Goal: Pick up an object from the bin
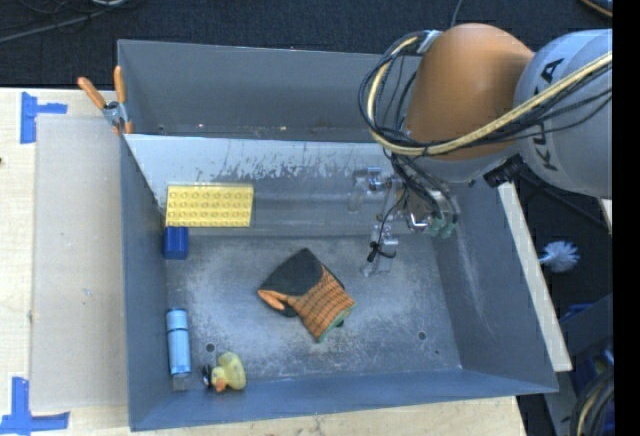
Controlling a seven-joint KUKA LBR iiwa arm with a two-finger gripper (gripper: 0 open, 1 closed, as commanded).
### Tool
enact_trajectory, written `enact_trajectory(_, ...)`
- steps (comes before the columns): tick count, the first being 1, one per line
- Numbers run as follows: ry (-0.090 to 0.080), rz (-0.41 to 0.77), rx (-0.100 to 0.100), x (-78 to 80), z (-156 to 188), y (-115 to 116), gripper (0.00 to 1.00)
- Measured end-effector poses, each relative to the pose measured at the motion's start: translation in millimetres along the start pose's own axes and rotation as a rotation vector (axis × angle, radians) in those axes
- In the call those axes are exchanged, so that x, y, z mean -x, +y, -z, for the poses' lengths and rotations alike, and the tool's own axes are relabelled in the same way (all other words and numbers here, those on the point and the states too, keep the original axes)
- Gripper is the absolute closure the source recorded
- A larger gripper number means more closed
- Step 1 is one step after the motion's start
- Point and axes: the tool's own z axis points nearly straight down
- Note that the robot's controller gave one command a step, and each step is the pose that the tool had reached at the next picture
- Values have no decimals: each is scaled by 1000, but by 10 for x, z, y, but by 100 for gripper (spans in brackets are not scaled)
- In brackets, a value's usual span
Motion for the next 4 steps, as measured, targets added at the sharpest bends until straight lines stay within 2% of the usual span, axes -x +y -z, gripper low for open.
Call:
enact_trajectory(1,-9,-1,0,15,46,-2,0)
enact_trajectory(2,-9,148,0,111,-512,162,0)
enact_trajectory(3,-13,384,-2,126,-604,443,0)
enact_trajectory(4,-6,8,-1,15,-943,428,0)
